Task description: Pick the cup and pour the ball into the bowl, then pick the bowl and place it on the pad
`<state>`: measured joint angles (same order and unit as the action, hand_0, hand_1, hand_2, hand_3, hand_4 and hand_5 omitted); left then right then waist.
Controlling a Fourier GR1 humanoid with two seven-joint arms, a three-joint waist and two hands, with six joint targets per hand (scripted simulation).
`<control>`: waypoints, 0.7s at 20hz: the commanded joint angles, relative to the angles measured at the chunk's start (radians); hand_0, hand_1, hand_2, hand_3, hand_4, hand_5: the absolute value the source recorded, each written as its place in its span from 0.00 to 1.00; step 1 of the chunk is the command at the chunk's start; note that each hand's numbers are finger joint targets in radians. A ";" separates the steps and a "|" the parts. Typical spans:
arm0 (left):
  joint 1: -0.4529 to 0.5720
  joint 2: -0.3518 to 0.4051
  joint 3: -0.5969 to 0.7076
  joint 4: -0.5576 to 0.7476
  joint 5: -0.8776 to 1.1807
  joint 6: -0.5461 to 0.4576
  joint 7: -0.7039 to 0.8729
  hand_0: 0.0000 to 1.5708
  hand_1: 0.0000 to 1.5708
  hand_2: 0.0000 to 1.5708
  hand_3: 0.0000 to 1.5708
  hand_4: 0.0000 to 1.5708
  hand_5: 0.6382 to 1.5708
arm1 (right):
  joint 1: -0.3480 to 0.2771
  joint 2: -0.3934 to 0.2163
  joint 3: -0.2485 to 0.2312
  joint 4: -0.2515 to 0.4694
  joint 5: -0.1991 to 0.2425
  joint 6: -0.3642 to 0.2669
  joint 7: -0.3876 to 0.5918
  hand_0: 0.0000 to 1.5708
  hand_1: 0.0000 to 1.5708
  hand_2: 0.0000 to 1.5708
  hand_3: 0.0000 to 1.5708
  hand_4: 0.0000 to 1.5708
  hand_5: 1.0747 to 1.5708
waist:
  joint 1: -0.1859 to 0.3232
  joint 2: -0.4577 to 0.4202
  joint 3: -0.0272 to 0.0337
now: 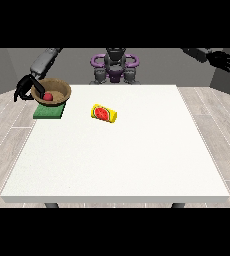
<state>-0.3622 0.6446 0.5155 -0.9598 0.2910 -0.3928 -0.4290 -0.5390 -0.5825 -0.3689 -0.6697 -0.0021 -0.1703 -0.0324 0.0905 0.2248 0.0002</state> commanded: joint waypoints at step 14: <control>-0.042 -0.131 -0.160 -0.251 0.000 0.079 0.225 0.00 0.00 0.00 0.00 0.57 0.99 | -0.079 -0.090 0.004 0.199 0.031 0.043 0.080 0.00 0.00 0.00 0.00 0.00 0.57 | 0.048 -0.134 0.0032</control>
<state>-0.3837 0.5971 0.4407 -1.0828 0.2943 -0.3589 -0.3216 -0.6103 -0.6489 -0.3814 -0.5173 0.0037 -0.1312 0.0029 0.1191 0.1821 0.0016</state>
